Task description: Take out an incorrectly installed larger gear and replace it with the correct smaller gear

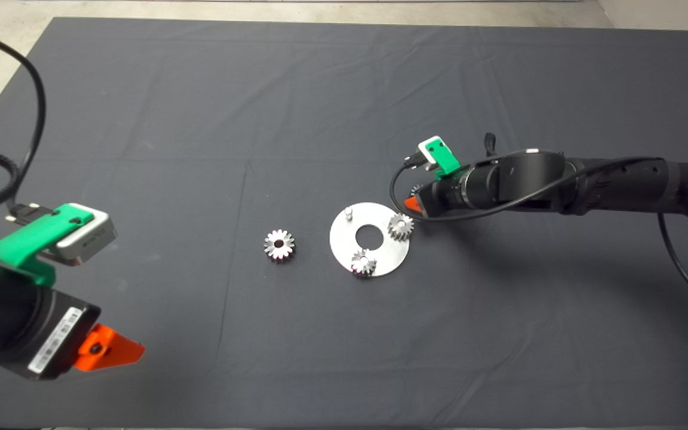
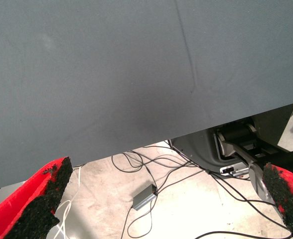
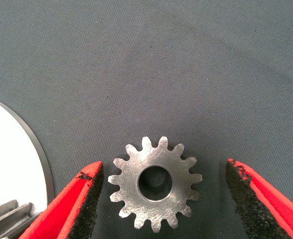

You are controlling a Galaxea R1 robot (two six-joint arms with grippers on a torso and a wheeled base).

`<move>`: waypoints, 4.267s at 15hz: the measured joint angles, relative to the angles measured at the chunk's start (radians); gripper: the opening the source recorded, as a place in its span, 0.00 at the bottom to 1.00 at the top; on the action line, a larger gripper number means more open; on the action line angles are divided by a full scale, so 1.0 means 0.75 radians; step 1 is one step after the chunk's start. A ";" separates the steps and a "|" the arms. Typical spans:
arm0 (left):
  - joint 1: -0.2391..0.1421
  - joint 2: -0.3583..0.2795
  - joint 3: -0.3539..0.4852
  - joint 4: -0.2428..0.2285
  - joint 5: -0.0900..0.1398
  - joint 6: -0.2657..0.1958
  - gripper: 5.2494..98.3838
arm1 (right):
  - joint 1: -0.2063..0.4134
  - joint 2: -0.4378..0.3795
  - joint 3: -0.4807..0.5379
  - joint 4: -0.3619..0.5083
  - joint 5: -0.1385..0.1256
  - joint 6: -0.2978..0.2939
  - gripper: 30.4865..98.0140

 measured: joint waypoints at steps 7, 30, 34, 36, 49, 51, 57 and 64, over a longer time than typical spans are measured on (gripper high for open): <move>0.000 -0.009 0.000 0.000 0.000 0.000 0.99 | 0.000 0.000 -0.001 0.000 0.000 0.001 0.37; 0.000 -0.011 0.000 -0.005 0.000 0.000 0.99 | -0.007 0.015 -0.017 -0.013 0.005 0.001 0.15; 0.000 -0.019 0.000 -0.005 -0.001 0.000 0.99 | 0.018 0.016 -0.015 -0.008 -0.009 0.003 0.15; 0.000 -0.026 0.000 -0.005 0.000 0.000 0.99 | 0.077 0.029 -0.002 -0.008 -0.024 0.007 0.15; 0.000 -0.033 0.000 -0.007 -0.001 0.000 0.99 | 0.184 0.311 0.015 0.133 -0.192 0.087 0.15; 0.000 -0.033 0.000 -0.007 -0.001 0.000 0.99 | 0.184 0.326 0.014 0.138 -0.206 0.118 0.15; 0.000 -0.033 0.000 -0.008 0.000 0.000 0.99 | 0.182 0.414 0.014 0.161 -0.197 0.123 0.15; 0.000 -0.033 0.001 -0.009 0.000 0.000 0.99 | 0.181 0.414 0.014 0.162 -0.208 0.123 0.15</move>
